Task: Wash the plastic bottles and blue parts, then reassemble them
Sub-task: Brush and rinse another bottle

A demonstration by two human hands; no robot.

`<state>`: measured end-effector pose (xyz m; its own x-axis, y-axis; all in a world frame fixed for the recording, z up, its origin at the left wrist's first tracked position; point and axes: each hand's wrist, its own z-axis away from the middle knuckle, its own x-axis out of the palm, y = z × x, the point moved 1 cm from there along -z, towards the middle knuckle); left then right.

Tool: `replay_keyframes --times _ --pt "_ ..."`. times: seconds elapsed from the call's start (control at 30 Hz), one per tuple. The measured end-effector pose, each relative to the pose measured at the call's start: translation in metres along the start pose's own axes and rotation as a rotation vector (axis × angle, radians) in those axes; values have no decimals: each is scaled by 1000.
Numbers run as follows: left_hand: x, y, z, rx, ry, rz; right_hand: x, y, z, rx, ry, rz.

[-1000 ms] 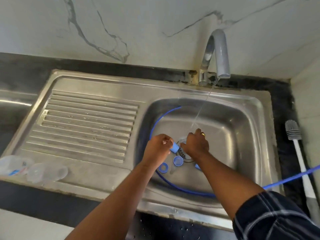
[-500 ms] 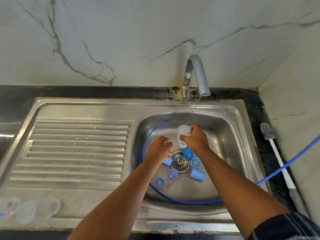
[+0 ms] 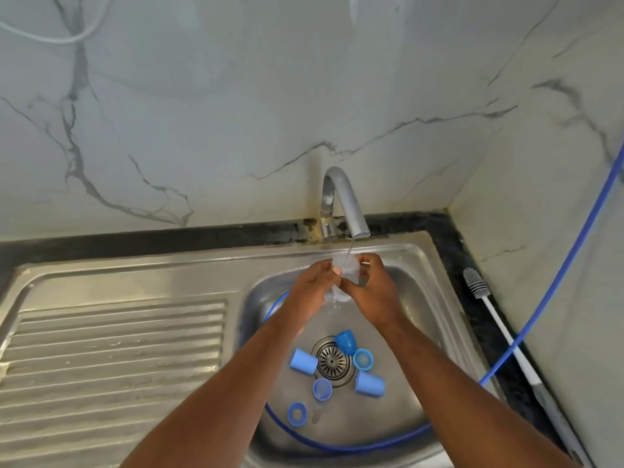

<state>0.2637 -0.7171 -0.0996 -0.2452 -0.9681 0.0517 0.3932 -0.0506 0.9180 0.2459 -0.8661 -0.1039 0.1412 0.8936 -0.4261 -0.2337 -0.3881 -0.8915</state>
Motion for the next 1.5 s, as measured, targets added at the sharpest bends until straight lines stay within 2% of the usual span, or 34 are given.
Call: replay_keyframes --times 0.1,0.27,0.43,0.6,0.8,0.93,1.07,1.27,1.37,1.5 --pt "5 2 -4 25 4 35 -1 -2 -2 29 16 -67" --pt "10 -1 -10 -16 14 -19 1 -2 -2 149 -79 -234" --pt "8 -1 -4 -107 25 52 -2 -3 4 253 -130 -329" --pt "11 -5 5 -123 65 110 4 1 11 398 -189 -469" --pt "17 3 -7 21 170 -56 -5 -12 5 363 -72 -723" --pt "20 7 -8 -43 109 -1 -8 -19 -3 379 33 -835" --pt "15 -5 -1 -25 -64 135 -6 -16 -6 372 121 -876" --pt "1 -15 -5 22 105 374 -10 -10 0 462 -16 -841" --pt "-1 -17 -10 23 56 410 -22 -4 4 459 -44 -743" --pt "12 -15 -16 31 -54 388 -42 6 8 463 -41 -853"
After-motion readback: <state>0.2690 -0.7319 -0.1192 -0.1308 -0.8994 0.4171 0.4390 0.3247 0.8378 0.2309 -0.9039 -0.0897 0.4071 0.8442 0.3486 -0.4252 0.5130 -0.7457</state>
